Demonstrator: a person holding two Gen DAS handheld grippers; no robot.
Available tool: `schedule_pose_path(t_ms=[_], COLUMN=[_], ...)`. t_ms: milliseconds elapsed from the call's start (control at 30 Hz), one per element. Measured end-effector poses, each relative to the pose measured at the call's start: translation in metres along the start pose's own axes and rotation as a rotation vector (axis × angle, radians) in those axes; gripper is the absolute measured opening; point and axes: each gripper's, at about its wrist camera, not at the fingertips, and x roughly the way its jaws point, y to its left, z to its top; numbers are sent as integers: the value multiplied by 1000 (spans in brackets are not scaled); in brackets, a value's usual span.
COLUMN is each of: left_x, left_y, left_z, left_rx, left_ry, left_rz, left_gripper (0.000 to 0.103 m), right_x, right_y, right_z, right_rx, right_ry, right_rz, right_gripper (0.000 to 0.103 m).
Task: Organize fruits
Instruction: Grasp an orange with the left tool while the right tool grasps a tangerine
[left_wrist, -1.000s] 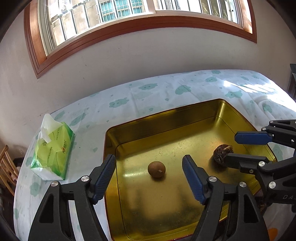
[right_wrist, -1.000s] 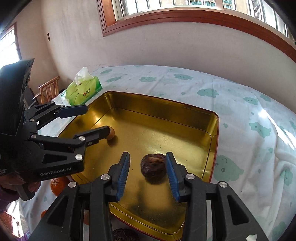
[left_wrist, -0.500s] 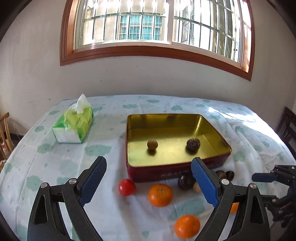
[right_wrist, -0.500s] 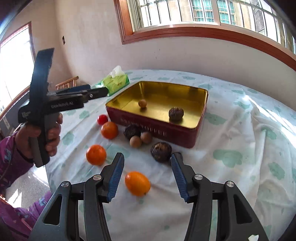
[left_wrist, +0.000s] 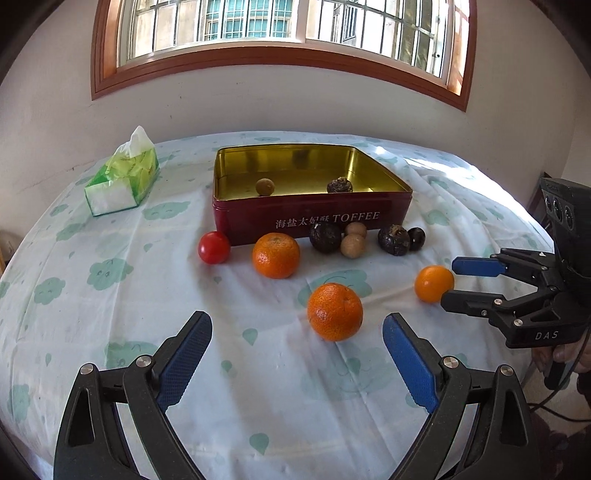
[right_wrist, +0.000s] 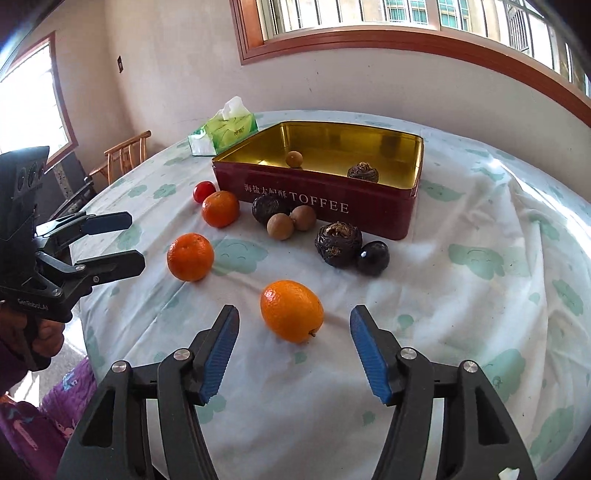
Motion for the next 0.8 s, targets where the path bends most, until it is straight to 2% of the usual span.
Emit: schedule_pose_path(t_ms=[133, 400, 433, 467, 500, 533, 567, 600, 700, 800], left_x=[15, 42, 46, 49, 52, 56, 54, 55, 53, 47], left_y=[-5, -11, -11, -10, -9, -8, -9, -10, -16, -14], left_z=[4, 9, 9, 8, 7, 7, 6, 6, 3, 3], left_rx=[19, 31, 25, 18, 12, 7, 15, 14, 33, -19], left_ry=[16, 49, 56, 61, 68, 83, 63, 69, 57, 48], left_rz=[-29, -42, -49, -57, -64, -63, -47, -69, -31, -42], left_gripper=[94, 93, 92, 91, 79, 58, 51, 40, 39, 39], right_x=[2, 20, 25, 26, 26, 26, 26, 25, 23, 23], right_y=[-4, 6, 6, 8, 9, 9, 8, 7, 3, -2], right_z=[2, 7, 7, 6, 6, 5, 5, 4, 3, 3], right_rx=[22, -27, -24, -36, -45, -46, -43, -36, -7, 19], right_ry=[-1, 37, 60, 58, 59, 59, 58, 56, 40, 26], right_rz=[-1, -3, 4, -19, -27, -28, -26, -22, -8, 15], right_gripper=[60, 59, 47, 43, 36, 35, 35, 34, 34, 34])
